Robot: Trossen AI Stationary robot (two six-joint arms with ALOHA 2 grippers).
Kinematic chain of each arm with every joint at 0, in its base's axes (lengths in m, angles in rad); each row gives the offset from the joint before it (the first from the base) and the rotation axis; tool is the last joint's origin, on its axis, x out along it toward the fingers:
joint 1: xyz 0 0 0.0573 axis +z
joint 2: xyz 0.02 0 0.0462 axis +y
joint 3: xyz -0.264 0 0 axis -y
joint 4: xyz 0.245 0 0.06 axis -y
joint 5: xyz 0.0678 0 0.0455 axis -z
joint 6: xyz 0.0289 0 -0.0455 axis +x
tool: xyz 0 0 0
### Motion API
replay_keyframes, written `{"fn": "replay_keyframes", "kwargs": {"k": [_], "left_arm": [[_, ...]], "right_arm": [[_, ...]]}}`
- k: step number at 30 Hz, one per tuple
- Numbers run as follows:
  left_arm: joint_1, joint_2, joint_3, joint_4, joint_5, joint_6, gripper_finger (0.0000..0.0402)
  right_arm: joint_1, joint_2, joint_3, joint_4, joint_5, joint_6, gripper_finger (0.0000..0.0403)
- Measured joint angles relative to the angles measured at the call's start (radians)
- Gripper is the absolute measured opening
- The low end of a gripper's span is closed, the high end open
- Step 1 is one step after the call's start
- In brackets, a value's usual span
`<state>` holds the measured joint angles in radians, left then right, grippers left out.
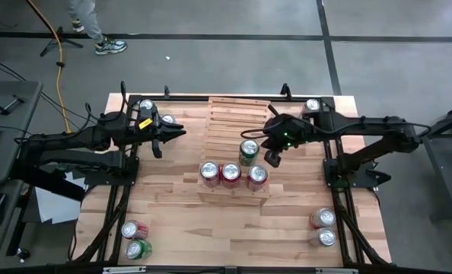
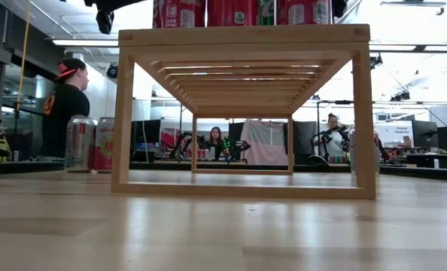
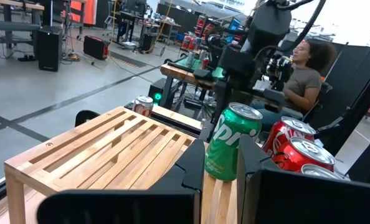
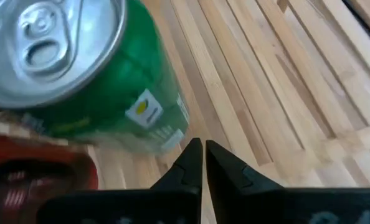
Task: Place canned beverage on shelf
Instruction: Put the top right green soda can on the shelf
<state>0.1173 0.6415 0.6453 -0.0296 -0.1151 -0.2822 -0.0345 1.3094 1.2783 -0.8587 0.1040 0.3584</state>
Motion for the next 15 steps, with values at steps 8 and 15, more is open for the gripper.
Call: {"fn": "replay_keyframes", "kwargs": {"k": [8, 15], "left_arm": [[0.0, 0.0, 0.0, 0.001, 0.0, 0.004, 0.0003], [0.0, 0.0, 0.0, 0.001, 0.0, 0.005, 0.0003]], "right_arm": [[0.0, 0.0, -0.018, 0.114, -0.017, 0.003, 0.0], [0.0, 0.02, -0.018, 0.139, -0.076, 0.027, 0.0]]}}
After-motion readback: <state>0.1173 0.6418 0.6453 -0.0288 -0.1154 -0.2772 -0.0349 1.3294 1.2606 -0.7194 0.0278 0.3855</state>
